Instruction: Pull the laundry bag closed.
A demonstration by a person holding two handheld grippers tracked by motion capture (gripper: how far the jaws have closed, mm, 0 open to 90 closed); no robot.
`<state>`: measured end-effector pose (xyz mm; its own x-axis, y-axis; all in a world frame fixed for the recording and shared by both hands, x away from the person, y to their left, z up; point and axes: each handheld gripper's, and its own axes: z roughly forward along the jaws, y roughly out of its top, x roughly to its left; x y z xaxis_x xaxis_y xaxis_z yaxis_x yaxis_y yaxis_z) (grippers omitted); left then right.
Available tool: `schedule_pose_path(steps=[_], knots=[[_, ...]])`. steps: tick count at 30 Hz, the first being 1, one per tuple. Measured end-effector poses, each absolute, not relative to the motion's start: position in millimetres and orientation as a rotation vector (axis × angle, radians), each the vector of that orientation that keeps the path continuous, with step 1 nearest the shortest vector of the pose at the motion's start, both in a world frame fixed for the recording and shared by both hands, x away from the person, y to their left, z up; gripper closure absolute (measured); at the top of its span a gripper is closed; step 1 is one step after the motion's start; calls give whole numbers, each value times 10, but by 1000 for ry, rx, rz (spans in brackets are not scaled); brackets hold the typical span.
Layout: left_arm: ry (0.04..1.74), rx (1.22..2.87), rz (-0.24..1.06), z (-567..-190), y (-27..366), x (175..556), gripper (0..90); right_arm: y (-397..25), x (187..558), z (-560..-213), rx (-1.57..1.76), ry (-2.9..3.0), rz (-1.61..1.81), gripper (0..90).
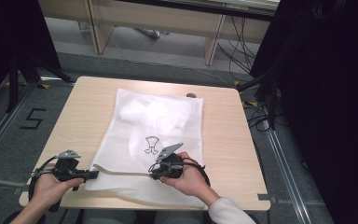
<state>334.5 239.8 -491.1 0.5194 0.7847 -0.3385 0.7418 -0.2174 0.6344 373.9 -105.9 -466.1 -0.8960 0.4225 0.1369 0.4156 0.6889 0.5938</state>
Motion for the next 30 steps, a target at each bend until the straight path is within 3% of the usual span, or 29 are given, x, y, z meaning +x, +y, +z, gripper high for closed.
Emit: schedule_pose_path(steps=[30], knots=[[1257,1960,73,-4914,2385,3341,853,-1147,3725,-4658,721,2870,1005,825]])
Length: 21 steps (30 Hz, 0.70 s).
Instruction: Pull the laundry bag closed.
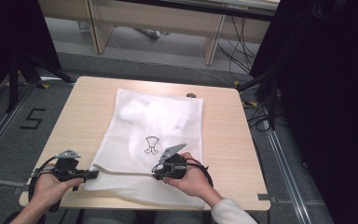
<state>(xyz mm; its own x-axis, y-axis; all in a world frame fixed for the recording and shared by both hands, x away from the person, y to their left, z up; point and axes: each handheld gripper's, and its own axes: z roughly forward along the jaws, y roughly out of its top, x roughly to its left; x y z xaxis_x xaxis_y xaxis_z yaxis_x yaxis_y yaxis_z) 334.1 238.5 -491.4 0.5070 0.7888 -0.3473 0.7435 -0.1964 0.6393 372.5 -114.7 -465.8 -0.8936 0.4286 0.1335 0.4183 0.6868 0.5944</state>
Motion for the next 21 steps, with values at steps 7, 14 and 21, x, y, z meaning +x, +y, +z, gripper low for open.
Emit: schedule_pose_path(steps=[7,14,21], knots=[[1234,2001,74,-4908,2414,3348,853,-1169,3727,-4654,708,2882,1005,825],[1239,1991,73,-4912,2409,3347,853,-1202,3725,-4656,708,2874,1012,825],[1258,1958,74,-4915,2384,3341,854,-1223,3719,-4647,706,2876,1011,825]])
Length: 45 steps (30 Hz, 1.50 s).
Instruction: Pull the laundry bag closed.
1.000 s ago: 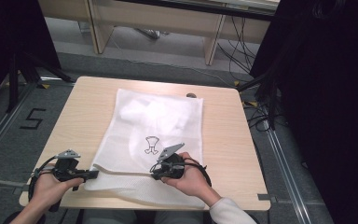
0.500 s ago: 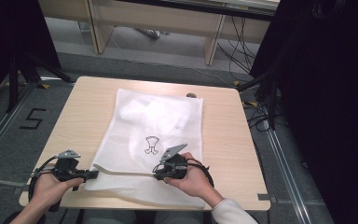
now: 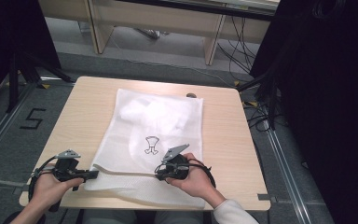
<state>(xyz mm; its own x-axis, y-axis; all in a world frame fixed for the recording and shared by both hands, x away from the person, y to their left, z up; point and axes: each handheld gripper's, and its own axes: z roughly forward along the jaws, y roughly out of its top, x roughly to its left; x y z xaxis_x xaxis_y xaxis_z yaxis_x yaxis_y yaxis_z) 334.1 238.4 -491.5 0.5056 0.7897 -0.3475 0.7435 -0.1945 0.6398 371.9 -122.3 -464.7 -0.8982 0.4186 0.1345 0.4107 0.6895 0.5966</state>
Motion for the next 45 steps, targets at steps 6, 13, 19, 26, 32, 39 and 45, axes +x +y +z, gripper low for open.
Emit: schedule_pose_path(steps=[6,13,19,26,32,39,45], knots=[[1247,1984,76,-4910,2398,3344,853,-1244,3717,-4652,713,2868,1015,825],[1244,1985,72,-4911,2404,3346,853,-1257,3705,-4645,729,2867,1002,825],[1241,1997,79,-4912,2408,3346,854,-1286,3705,-4641,719,2872,997,825],[1238,2005,77,-4908,2409,3347,853,-1302,3710,-4646,712,2875,1007,825],[1239,2003,76,-4908,2409,3346,853,-1306,3704,-4639,712,2866,1003,825],[1239,2005,78,-4911,2411,3349,854,-1368,3702,-4643,736,2873,1004,825],[1240,2002,75,-4912,2412,3350,854,-1401,3692,-4640,749,2866,1006,825]])
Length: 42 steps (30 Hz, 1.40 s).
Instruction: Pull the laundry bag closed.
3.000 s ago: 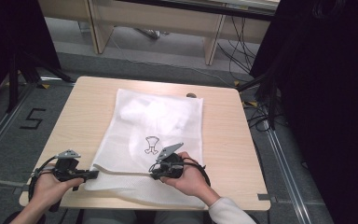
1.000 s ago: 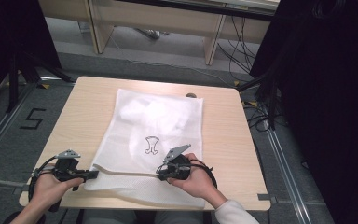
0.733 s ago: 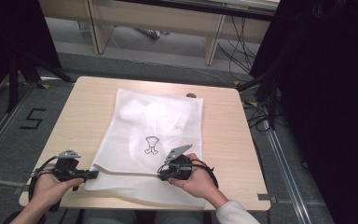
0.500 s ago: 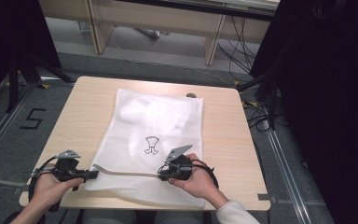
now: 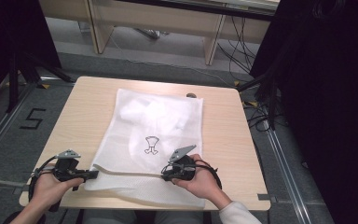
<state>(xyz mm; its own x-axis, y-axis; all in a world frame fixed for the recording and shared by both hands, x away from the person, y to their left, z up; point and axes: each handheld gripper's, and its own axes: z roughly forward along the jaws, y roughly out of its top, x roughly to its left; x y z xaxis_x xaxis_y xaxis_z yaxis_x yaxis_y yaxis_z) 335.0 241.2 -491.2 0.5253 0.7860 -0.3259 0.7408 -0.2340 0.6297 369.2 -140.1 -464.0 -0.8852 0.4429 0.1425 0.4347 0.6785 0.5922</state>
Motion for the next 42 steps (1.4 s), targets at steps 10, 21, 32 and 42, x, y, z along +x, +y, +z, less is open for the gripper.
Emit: schedule_pose_path(steps=[10,21,32,42], knots=[[1240,2004,77,-4913,2416,3350,854,-1465,3682,-4640,752,2866,993,826],[1241,2003,78,-4912,2415,3349,854,-1513,3674,-4643,763,2867,996,826],[1244,2008,72,-4919,2418,3352,854,-1581,3660,-4645,780,2862,995,826],[1262,1978,76,-4927,2399,3348,854,-1645,3634,-4633,820,2845,982,826]])
